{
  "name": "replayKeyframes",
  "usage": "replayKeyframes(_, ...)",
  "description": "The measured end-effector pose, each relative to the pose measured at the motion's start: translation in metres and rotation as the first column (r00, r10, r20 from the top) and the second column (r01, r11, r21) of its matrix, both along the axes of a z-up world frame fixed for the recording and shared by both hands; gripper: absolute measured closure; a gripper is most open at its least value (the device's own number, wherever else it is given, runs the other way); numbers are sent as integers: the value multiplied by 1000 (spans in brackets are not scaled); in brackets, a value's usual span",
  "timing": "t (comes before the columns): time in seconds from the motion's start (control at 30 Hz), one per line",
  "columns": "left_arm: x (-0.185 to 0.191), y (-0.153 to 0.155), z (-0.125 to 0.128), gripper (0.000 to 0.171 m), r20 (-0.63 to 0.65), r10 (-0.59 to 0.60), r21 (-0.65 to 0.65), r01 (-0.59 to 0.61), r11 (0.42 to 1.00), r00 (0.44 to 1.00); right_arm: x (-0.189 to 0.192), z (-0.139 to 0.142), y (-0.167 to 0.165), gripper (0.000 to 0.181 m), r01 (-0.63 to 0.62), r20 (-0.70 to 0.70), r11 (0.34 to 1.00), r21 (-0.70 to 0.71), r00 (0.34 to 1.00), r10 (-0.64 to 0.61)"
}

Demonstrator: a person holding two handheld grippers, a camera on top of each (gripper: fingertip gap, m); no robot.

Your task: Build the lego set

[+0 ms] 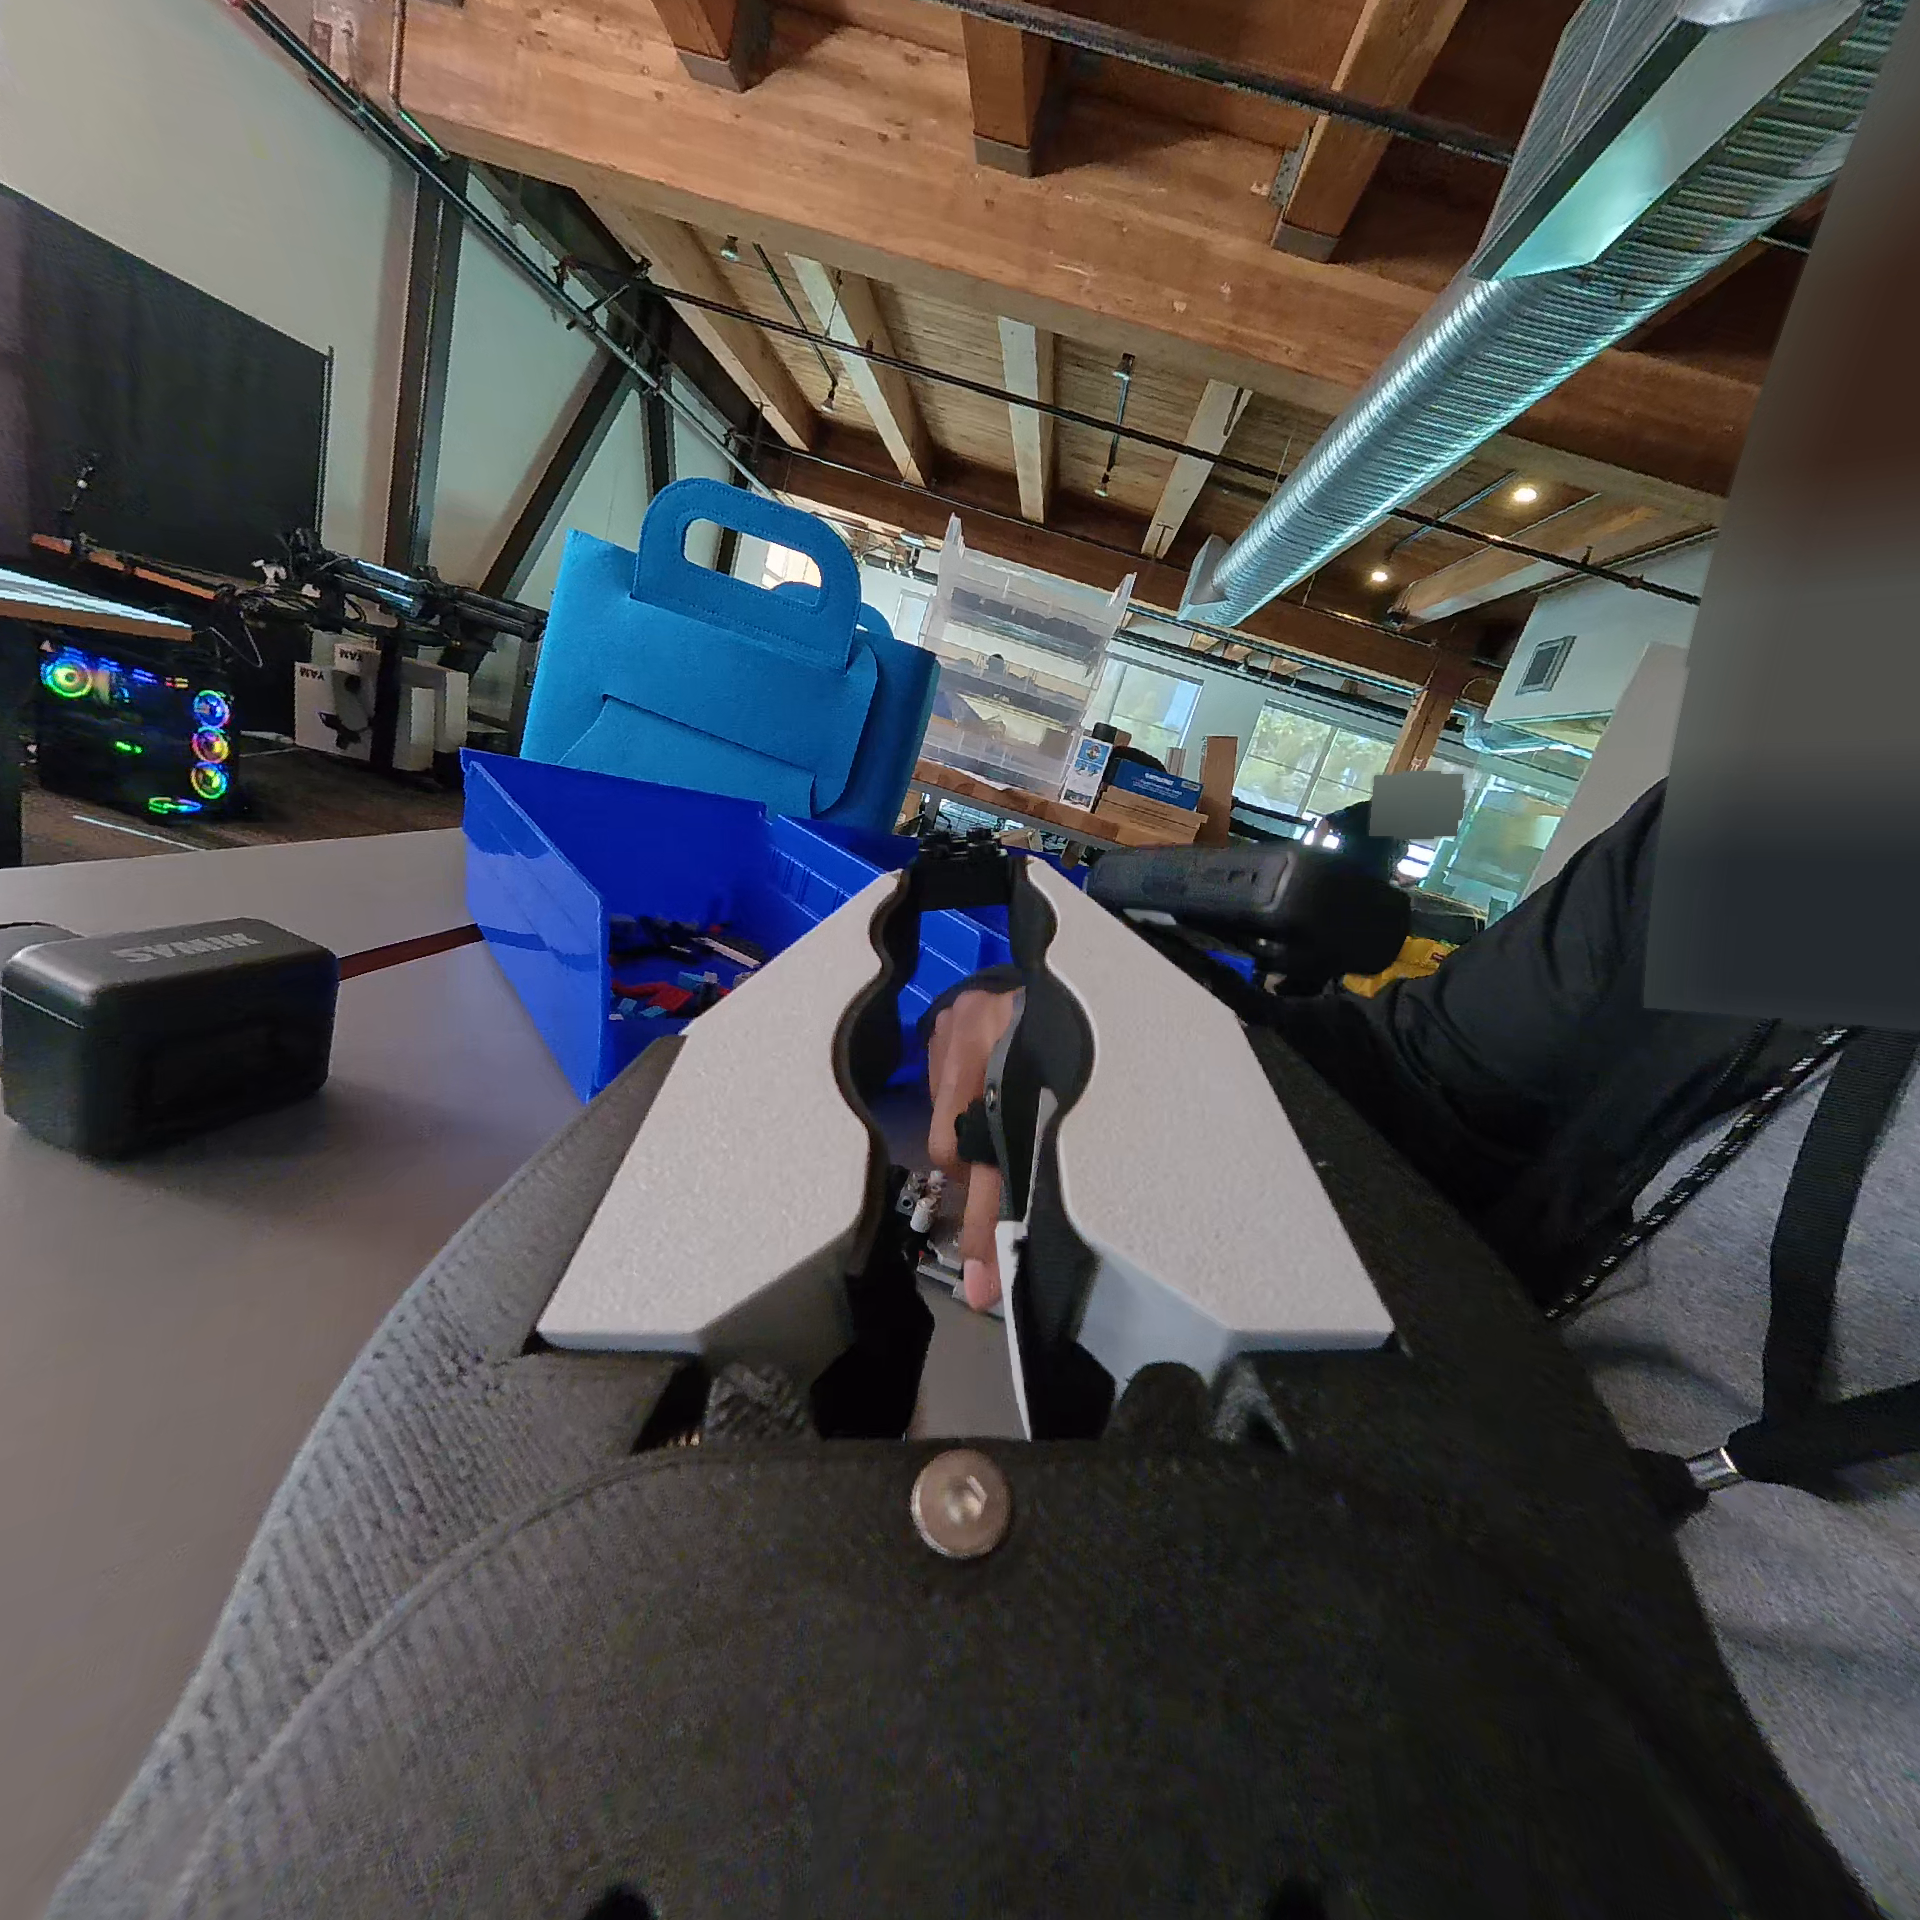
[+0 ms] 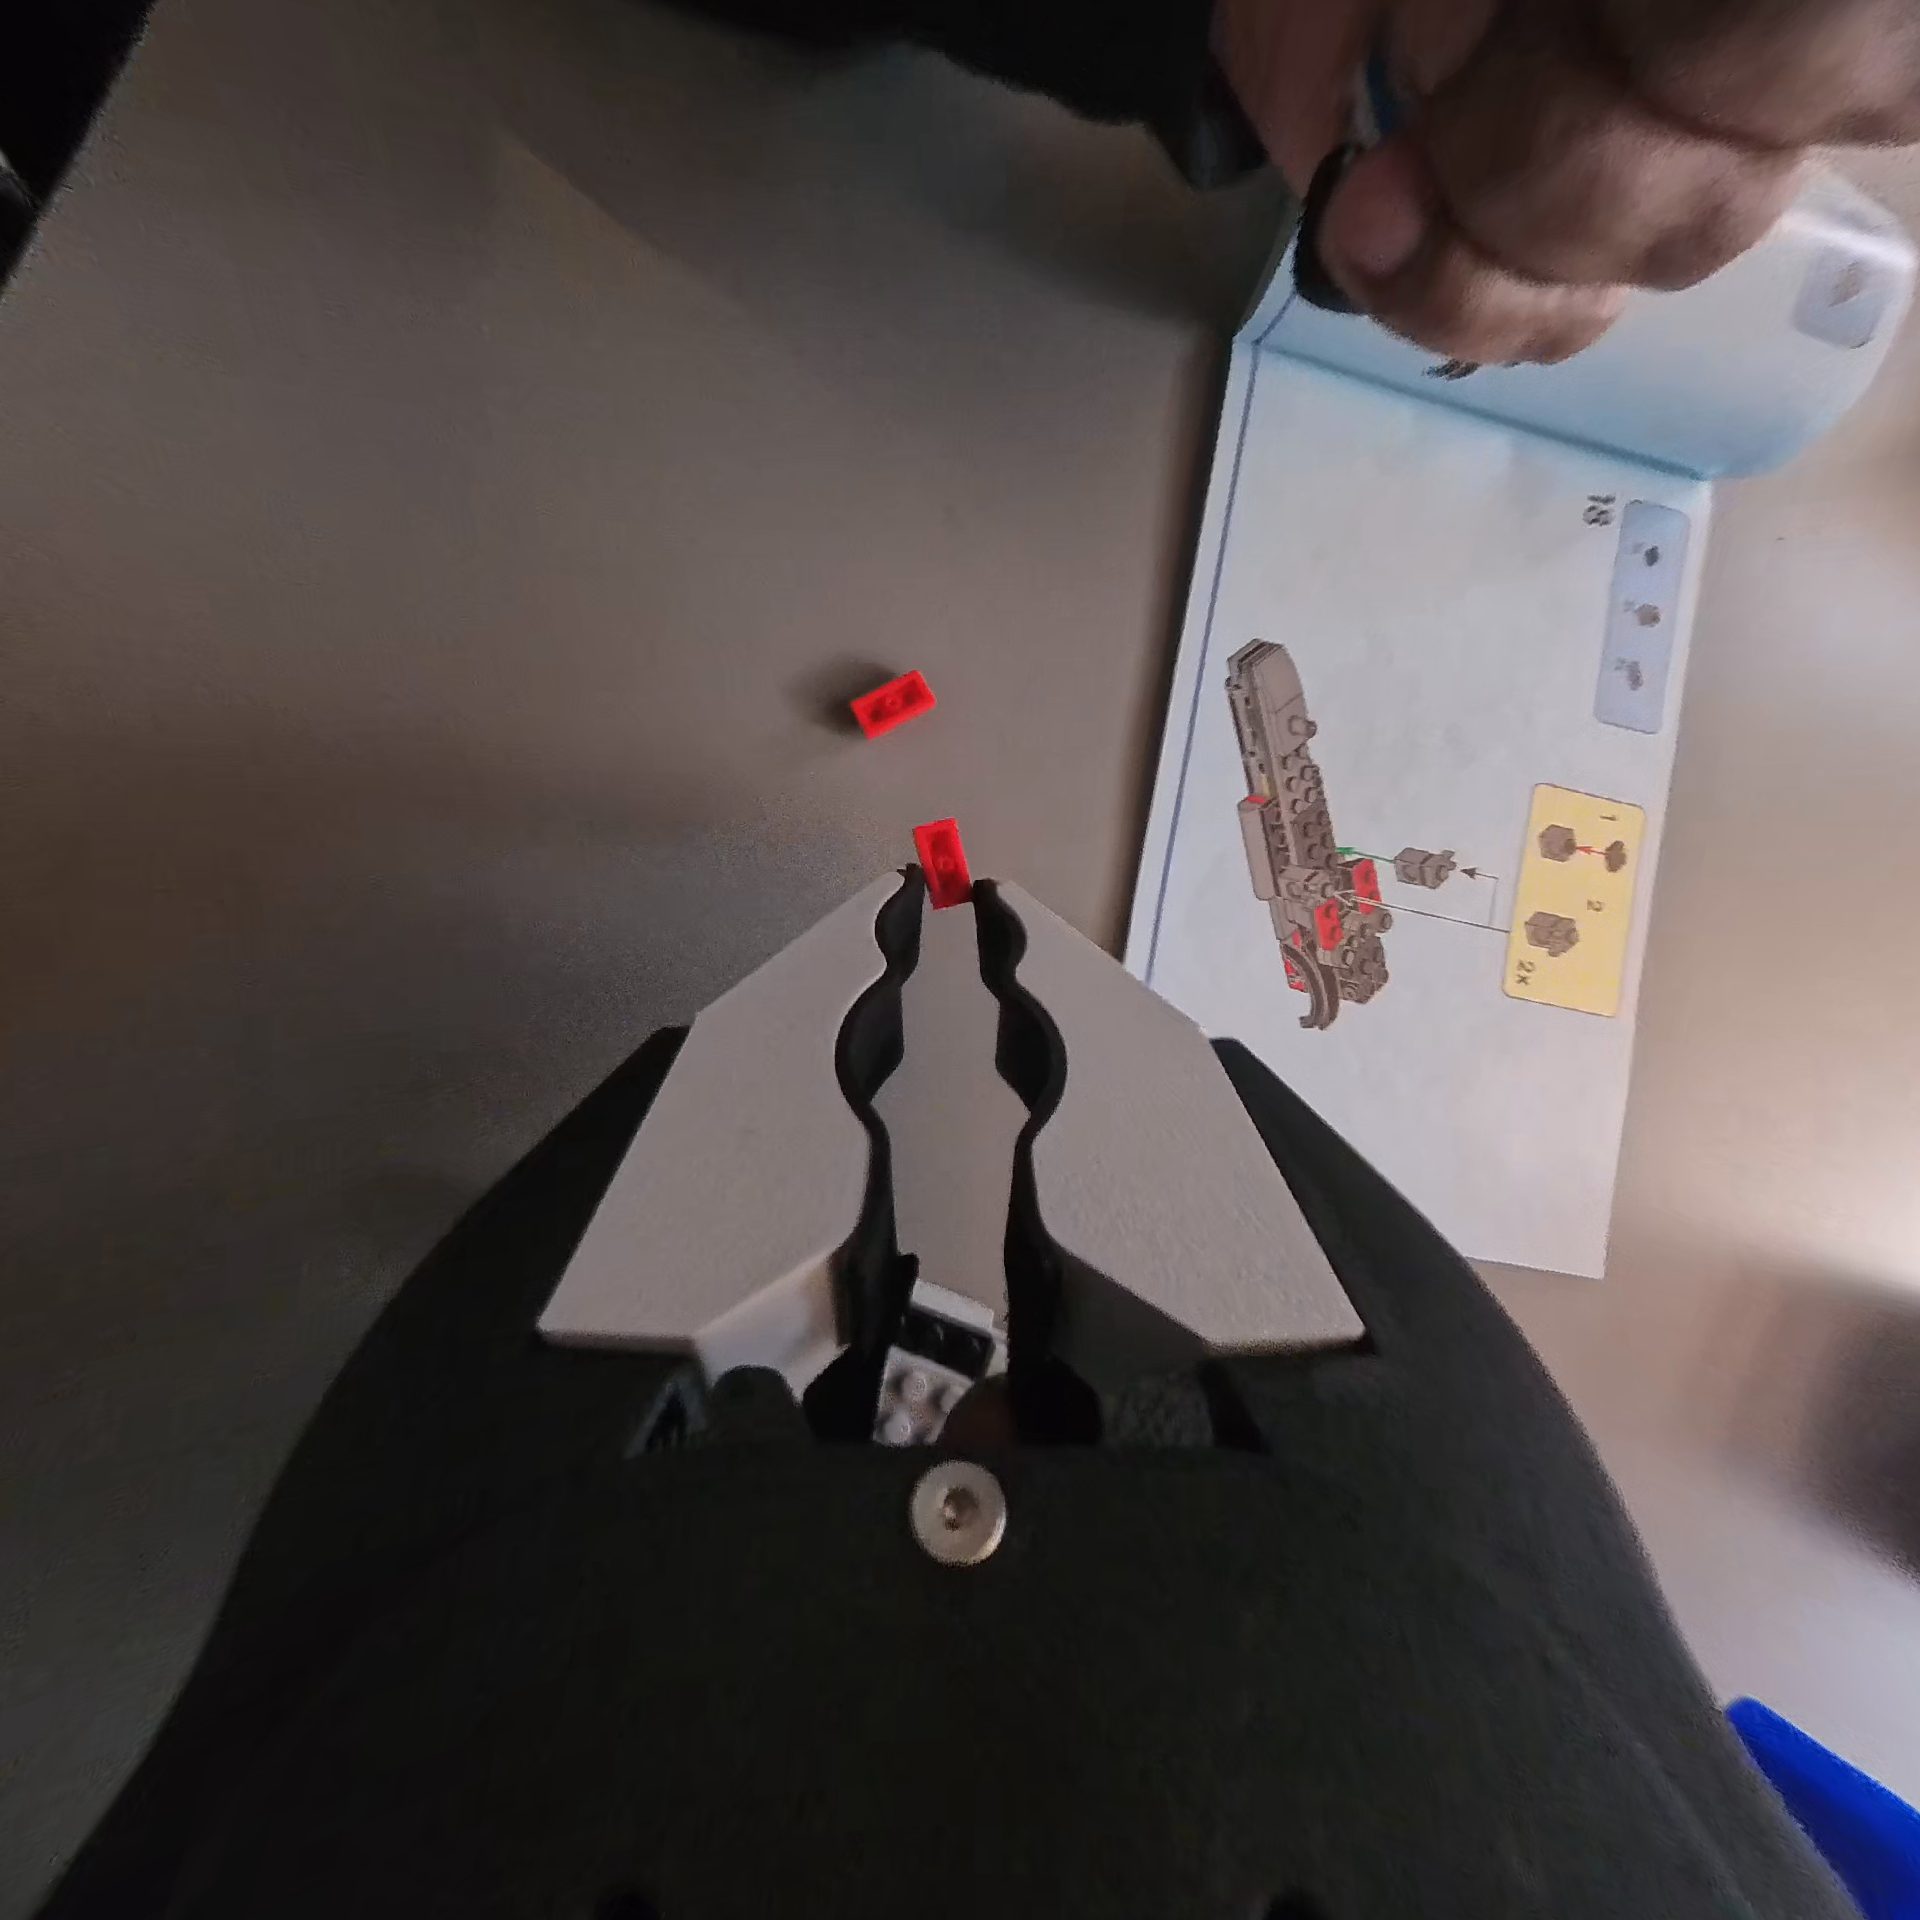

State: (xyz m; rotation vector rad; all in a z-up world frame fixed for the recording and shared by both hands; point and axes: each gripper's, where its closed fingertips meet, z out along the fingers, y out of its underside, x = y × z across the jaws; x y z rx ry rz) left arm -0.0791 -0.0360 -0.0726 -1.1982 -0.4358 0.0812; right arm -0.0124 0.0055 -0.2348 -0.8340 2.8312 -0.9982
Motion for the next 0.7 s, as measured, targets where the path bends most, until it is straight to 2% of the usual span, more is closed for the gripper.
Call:
replayKeyframes(0.13, -1, 1, -1, 155, 4, 0, -5, 0, 1000, 1000, -5, 12, 0, 169, 16, 2, 999, -45, 1000, -16)
replayKeyframes(0.33, -1, 0, -1, 155, 5, 3, -4, -3, 1000, 1000, -18, 13, 8, 168, 52, -18, 998, -32, 998, -52)
replayKeyframes(0.5, -2, -2, 0, 155, 2, 9, -1, -9, 1000, 1000, -34, 9, 32, 168, 115, -40, 993, 25, 993, -114)
replayKeyframes(0.7, -3, -3, 0, 155, 7, 10, 4, -10, 1000, 1000, -28, -5, 52, 167, 157, -3, 985, 64, 987, -158)
